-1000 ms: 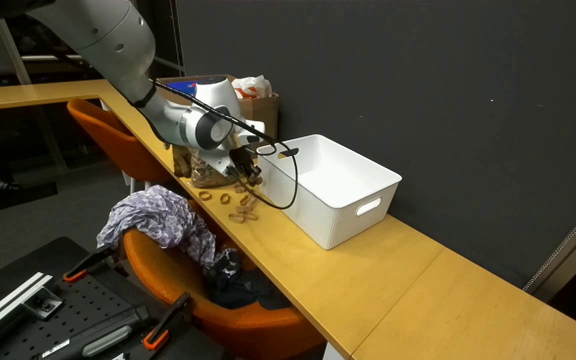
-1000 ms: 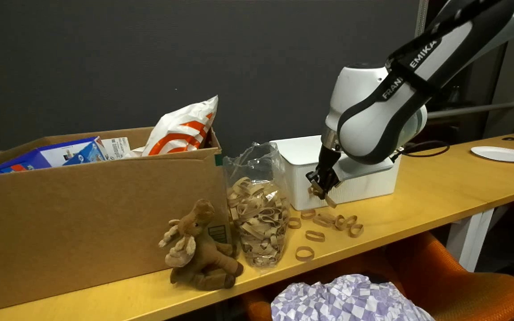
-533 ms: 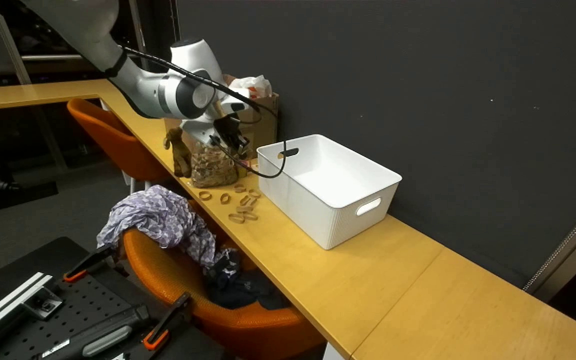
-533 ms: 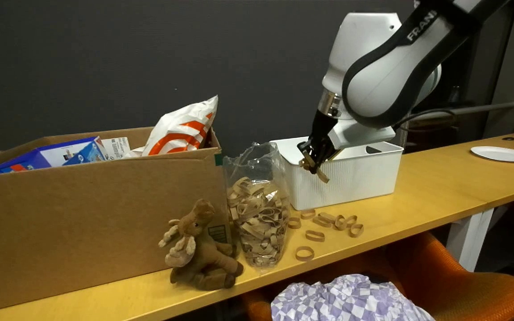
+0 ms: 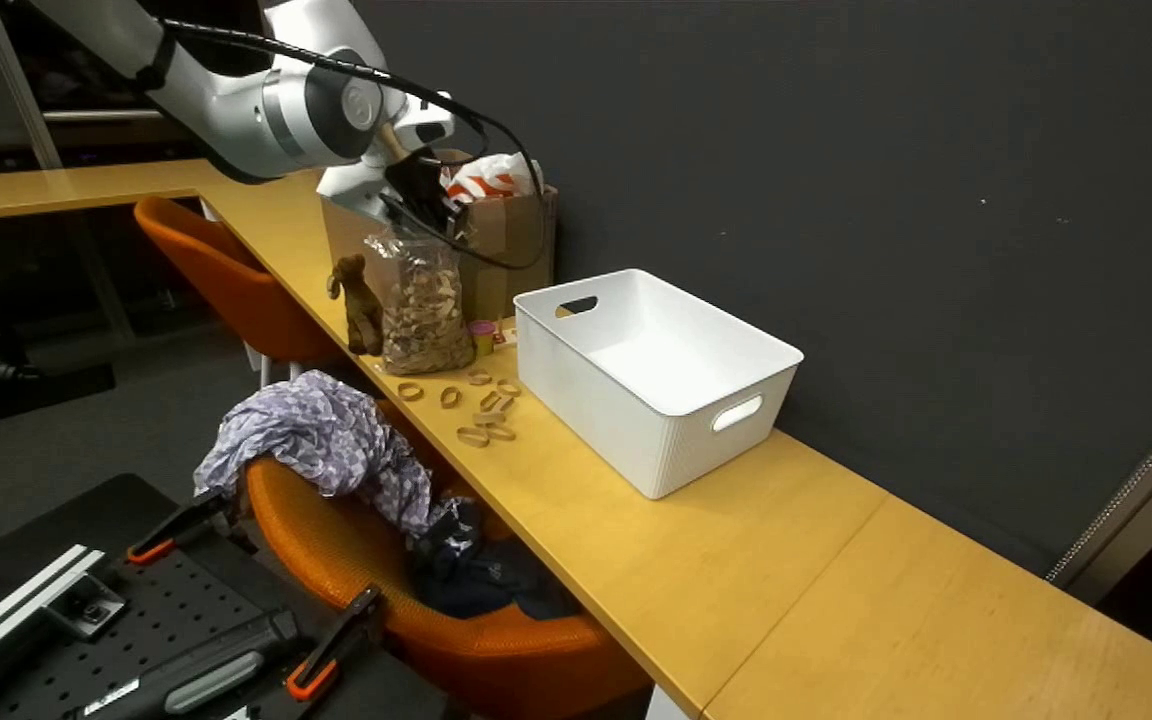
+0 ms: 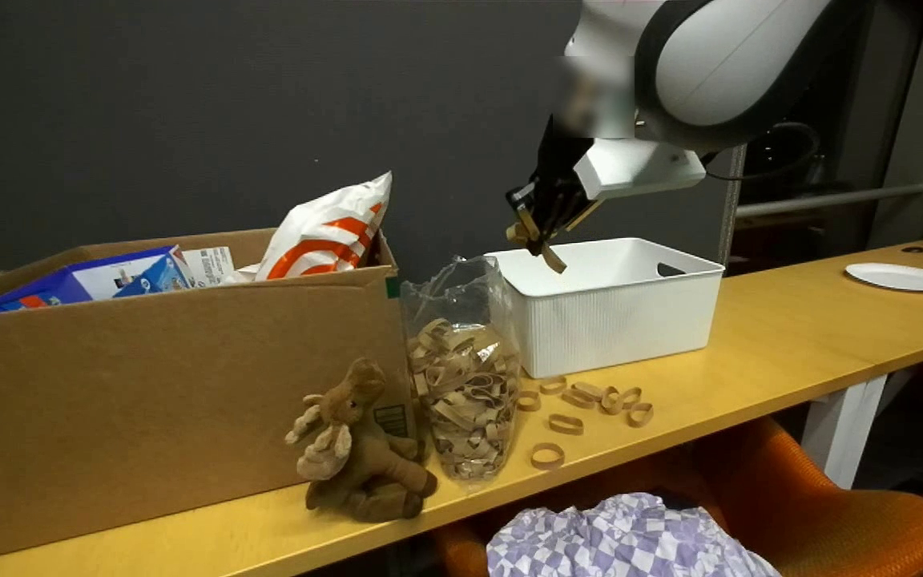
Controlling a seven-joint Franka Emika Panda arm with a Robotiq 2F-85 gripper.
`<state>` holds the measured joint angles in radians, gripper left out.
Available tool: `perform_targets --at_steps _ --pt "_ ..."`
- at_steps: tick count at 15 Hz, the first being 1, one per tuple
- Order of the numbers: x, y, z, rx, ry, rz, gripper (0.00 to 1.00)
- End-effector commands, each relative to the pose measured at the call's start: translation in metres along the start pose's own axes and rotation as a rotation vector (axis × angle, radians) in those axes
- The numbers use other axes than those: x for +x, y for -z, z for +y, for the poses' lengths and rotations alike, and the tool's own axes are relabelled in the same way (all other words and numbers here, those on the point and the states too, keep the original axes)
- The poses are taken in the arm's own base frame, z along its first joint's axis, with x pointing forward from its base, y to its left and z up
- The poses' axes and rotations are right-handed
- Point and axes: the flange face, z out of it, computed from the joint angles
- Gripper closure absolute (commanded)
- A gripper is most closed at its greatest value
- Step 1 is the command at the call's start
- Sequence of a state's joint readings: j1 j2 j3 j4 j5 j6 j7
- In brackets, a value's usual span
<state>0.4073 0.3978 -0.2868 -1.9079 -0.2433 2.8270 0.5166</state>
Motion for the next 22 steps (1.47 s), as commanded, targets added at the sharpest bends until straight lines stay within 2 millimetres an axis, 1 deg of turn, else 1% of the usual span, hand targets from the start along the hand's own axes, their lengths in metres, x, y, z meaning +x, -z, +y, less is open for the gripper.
perform_targets --at_steps 1,2,4,8,10,14,16,19,22 --pt "0.005 0.013 -0.018 0.007 0.044 0.017 0.99" --pt "0.006 0.013 -0.025 0.009 0.059 0.014 0.99" --pt "0.010 0.013 -0.046 0.009 0.101 0.014 0.99" --pt "0.021 0.014 -0.084 0.018 0.162 0.011 0.99" --pt "0.022 0.005 -0.097 0.026 0.175 -0.006 0.99" --pt "0.021 -0.021 -0.111 0.028 0.193 -0.027 0.99" --pt "0.021 -0.029 -0.117 0.027 0.192 -0.026 0.99" --pt "0.021 -0.026 -0.128 0.019 0.193 -0.017 0.99" --pt "0.019 -0.021 -0.132 0.017 0.163 -0.041 0.99"
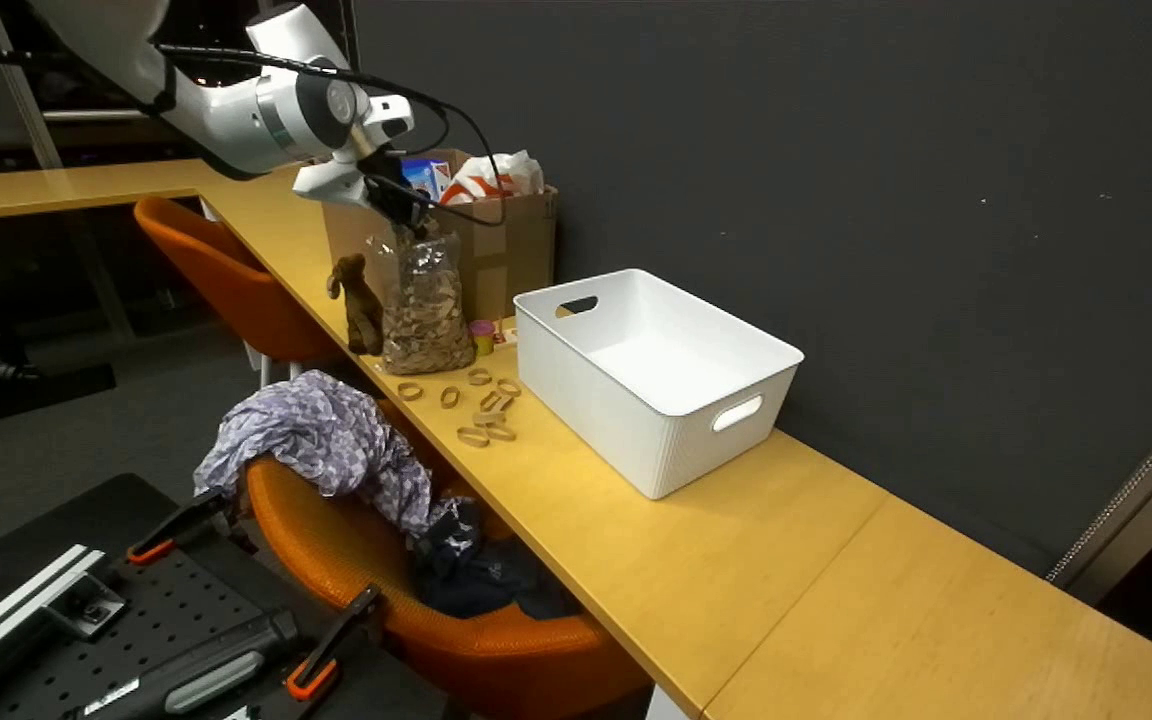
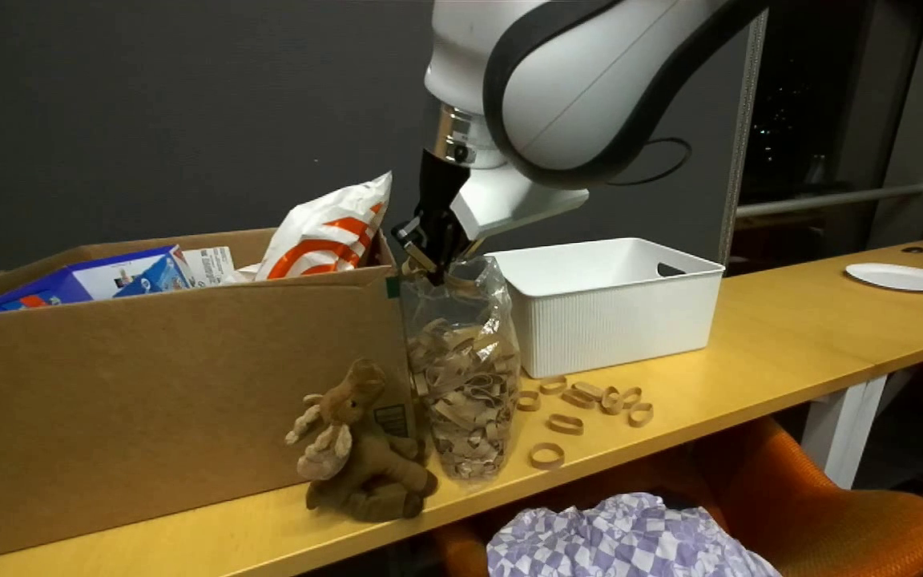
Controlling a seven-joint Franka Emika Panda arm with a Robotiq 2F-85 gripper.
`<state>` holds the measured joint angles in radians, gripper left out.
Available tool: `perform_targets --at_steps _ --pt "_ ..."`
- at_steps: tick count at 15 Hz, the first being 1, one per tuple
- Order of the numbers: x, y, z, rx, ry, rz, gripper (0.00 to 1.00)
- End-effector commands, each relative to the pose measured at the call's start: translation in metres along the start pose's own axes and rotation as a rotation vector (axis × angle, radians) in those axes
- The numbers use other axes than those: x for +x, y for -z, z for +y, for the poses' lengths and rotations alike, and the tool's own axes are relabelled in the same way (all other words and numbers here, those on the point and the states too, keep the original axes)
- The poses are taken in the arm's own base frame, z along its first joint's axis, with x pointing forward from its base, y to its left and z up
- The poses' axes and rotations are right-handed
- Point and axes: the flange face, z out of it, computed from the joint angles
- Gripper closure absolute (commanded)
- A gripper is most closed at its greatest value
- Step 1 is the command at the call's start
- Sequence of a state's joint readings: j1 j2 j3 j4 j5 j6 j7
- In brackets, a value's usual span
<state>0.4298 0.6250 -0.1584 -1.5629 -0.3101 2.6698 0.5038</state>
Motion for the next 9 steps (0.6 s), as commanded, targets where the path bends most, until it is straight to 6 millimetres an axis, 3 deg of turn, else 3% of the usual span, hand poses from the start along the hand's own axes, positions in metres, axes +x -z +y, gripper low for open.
perform_targets --at_steps 1,3,9 --pt "0.005 0.010 -0.006 -0.009 -0.036 -0.037 0.72" --pt "0.004 0.013 -0.007 -0.015 -0.056 -0.048 0.64" --pt "0.002 0.035 0.003 -0.026 -0.138 -0.048 0.21"
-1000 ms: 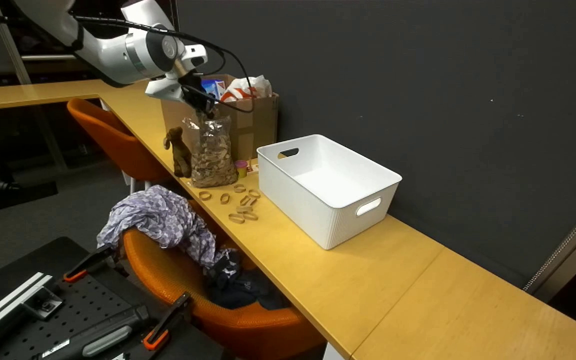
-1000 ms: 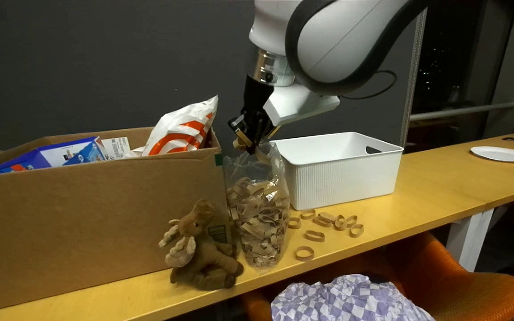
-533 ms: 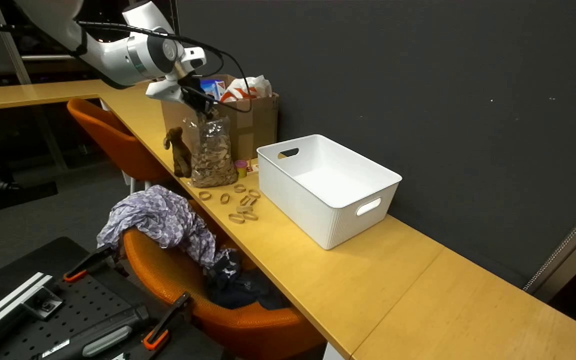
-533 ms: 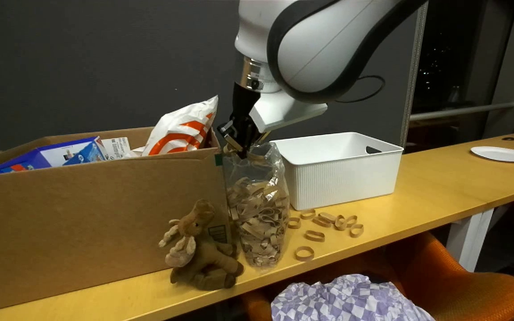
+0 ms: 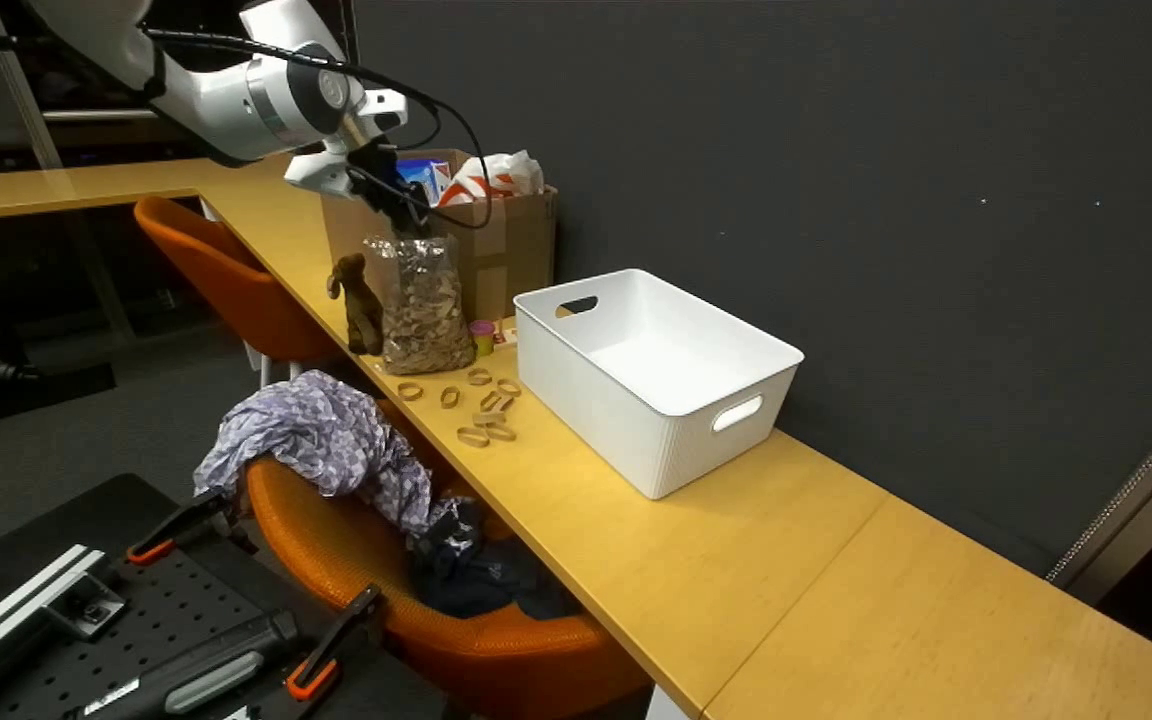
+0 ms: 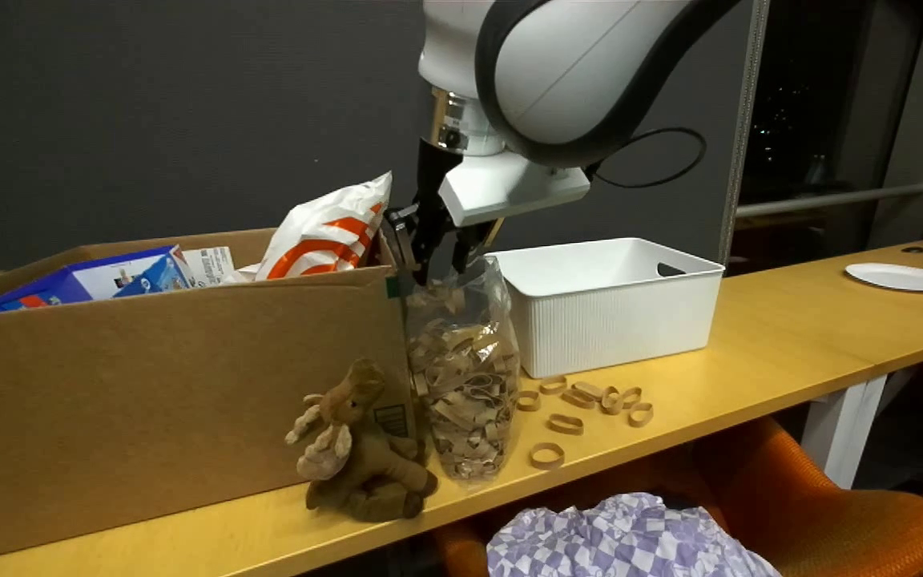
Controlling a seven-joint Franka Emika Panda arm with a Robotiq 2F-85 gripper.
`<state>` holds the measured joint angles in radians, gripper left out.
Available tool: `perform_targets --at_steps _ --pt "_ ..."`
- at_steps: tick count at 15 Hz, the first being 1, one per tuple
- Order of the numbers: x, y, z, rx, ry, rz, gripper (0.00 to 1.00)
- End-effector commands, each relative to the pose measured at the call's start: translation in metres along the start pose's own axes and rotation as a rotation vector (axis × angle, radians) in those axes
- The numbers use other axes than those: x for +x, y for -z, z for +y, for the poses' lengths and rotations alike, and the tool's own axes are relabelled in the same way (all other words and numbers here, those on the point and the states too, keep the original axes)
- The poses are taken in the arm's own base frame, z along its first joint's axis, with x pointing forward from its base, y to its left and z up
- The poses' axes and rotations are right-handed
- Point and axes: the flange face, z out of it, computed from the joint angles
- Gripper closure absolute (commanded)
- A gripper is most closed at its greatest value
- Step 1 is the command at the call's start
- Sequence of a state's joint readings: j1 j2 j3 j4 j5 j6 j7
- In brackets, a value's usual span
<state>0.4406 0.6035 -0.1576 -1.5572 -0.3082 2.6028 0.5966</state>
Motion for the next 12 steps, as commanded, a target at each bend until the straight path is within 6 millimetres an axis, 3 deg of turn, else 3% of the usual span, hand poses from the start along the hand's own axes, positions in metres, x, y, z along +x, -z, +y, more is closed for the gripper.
perform_targets --at_steps 1,3,8,12 --pt "0.000 0.028 0.009 -0.008 -0.059 -0.012 0.13" --pt "0.000 0.042 0.015 -0.010 -0.078 -0.002 0.01" --pt "-0.018 0.071 0.055 -0.036 -0.186 -0.037 0.00" --pt "-0.060 0.074 0.123 -0.059 -0.309 -0.116 0.00"
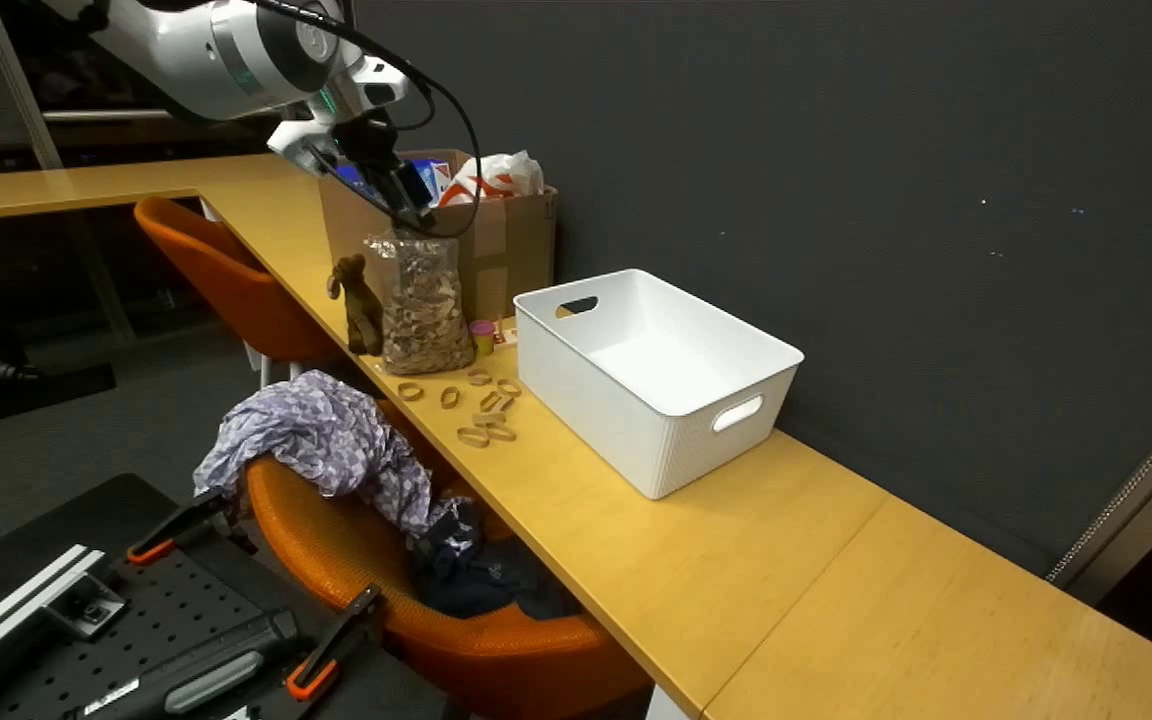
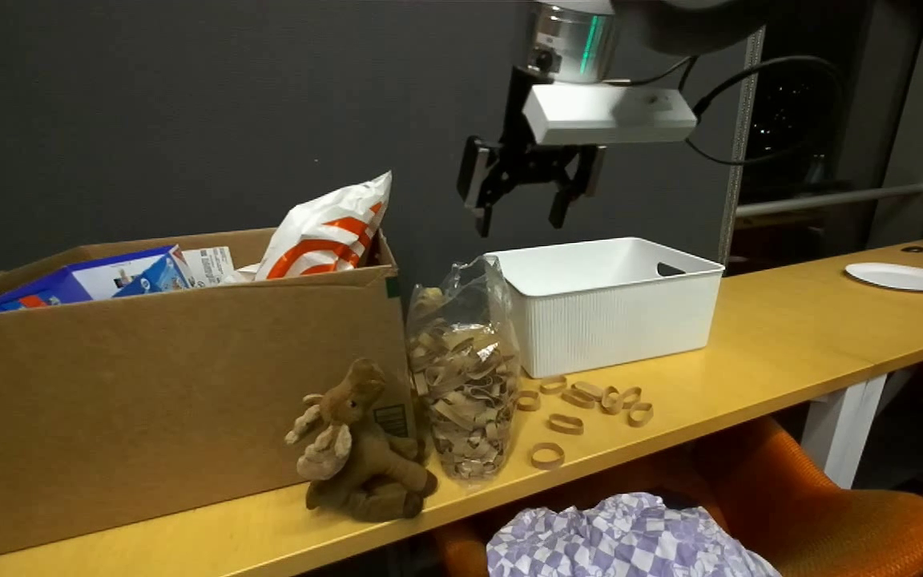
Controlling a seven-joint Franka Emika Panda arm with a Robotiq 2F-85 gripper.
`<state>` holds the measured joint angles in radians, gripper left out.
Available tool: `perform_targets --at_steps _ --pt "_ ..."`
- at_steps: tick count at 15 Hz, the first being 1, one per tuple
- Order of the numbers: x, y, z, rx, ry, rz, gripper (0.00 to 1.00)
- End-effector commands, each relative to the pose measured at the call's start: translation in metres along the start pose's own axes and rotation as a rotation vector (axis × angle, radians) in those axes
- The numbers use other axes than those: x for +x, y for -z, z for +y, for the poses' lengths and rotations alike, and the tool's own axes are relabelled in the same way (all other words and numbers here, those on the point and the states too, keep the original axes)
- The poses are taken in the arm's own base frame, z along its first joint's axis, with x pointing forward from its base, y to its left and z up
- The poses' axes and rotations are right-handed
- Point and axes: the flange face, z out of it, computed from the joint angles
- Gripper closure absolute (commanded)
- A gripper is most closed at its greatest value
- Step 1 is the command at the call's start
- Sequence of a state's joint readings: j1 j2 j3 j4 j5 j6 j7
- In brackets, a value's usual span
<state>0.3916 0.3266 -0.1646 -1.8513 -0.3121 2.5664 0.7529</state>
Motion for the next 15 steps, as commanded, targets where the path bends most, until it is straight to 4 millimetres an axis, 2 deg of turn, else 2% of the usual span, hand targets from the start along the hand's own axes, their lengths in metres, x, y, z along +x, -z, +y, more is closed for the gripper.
perform_targets --at_steps 1,3,6,8,10,12,15 --pt "-0.027 0.003 0.077 -0.038 -0.111 -0.075 0.00" --pt "-0.032 -0.016 0.124 -0.062 -0.176 -0.113 0.00" --pt "-0.038 -0.046 0.182 -0.078 -0.271 -0.169 0.00" --pt "-0.036 -0.068 0.211 -0.061 -0.331 -0.196 0.00" --pt "-0.033 -0.094 0.227 -0.038 -0.349 -0.199 0.00" --pt "-0.030 -0.119 0.234 -0.011 -0.354 -0.199 0.00" --pt "-0.037 -0.152 0.220 0.038 -0.360 -0.260 0.00"
